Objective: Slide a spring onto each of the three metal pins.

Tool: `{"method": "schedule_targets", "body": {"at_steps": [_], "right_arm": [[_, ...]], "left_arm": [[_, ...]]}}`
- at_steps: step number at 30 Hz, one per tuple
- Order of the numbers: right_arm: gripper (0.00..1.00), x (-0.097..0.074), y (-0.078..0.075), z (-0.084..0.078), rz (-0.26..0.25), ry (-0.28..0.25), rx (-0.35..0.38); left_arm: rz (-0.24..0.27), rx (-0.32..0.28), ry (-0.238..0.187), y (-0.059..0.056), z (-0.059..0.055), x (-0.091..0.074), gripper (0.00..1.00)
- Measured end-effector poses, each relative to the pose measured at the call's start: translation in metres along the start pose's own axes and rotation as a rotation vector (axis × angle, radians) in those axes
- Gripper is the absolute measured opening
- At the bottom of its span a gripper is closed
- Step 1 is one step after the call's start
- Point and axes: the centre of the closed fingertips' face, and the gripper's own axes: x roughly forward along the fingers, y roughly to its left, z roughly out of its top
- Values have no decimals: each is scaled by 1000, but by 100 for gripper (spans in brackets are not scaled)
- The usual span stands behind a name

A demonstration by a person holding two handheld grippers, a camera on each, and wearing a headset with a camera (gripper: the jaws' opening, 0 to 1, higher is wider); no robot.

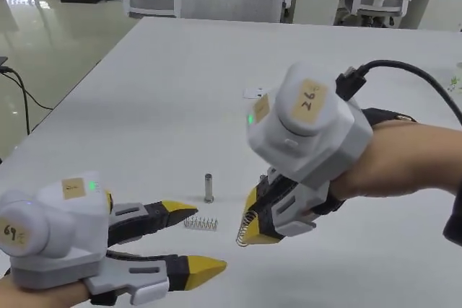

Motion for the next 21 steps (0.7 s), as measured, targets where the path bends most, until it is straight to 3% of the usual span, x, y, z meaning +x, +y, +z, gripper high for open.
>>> {"method": "schedule_targets", "body": {"at_steps": [8,21], "right_arm": [[8,-4,-6,-4,-11,3,13],[8,-15,-29,-17,-53,8,54]], "left_arm": [[24,-13,-9,4,-1,-3,53],[57,-33,-24,7,-3,-5,59]]}}
